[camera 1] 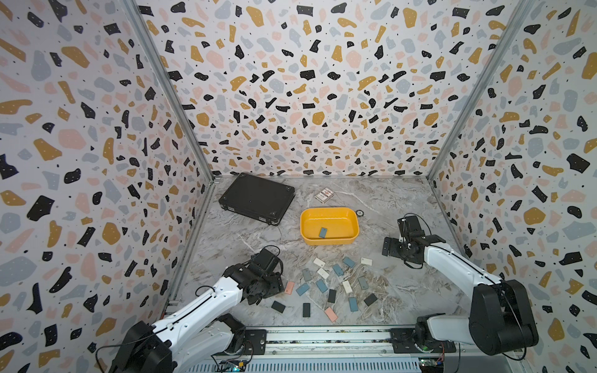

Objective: Put the eraser in the storage box
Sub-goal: Pick up the eraser from the center of the board.

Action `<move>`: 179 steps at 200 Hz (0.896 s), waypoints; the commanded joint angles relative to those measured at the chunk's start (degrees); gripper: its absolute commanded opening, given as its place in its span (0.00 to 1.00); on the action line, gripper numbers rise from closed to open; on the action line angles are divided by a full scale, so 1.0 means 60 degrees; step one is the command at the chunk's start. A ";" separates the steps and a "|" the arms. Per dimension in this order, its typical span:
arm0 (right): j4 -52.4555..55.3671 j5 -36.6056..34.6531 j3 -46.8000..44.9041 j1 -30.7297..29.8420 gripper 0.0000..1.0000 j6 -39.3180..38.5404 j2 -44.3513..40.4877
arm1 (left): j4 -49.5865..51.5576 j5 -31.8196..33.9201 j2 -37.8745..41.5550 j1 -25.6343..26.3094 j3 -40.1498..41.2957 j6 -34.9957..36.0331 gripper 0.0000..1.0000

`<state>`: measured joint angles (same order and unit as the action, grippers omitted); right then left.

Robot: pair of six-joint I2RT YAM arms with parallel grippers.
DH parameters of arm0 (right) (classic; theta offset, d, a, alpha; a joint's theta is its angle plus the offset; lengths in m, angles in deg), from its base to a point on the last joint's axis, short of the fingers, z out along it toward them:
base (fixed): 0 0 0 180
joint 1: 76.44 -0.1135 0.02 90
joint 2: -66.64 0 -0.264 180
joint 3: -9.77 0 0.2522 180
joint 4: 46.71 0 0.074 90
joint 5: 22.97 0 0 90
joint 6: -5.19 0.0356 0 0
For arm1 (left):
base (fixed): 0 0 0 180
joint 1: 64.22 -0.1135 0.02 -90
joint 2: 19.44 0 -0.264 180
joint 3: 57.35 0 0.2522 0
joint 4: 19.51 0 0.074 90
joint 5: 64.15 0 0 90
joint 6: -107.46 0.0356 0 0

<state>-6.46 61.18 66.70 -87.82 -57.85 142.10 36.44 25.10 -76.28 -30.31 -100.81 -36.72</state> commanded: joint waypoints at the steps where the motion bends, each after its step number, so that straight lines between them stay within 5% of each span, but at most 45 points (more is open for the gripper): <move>1: 0.0226 -0.0160 0.0097 -0.0052 0.98 -0.0036 -0.0182 | -0.0525 -0.0200 0.0034 0.0065 0.0154 -0.0317 0.82; 179: 0.0303 -0.0534 0.0203 -0.0052 0.98 -0.0113 -0.0193 | -0.2592 -0.0142 -0.2760 0.0076 -0.0680 0.0295 0.82</move>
<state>-6.33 59.24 66.70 -87.82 -58.07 142.10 24.29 24.46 -90.77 -30.02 -103.95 -36.78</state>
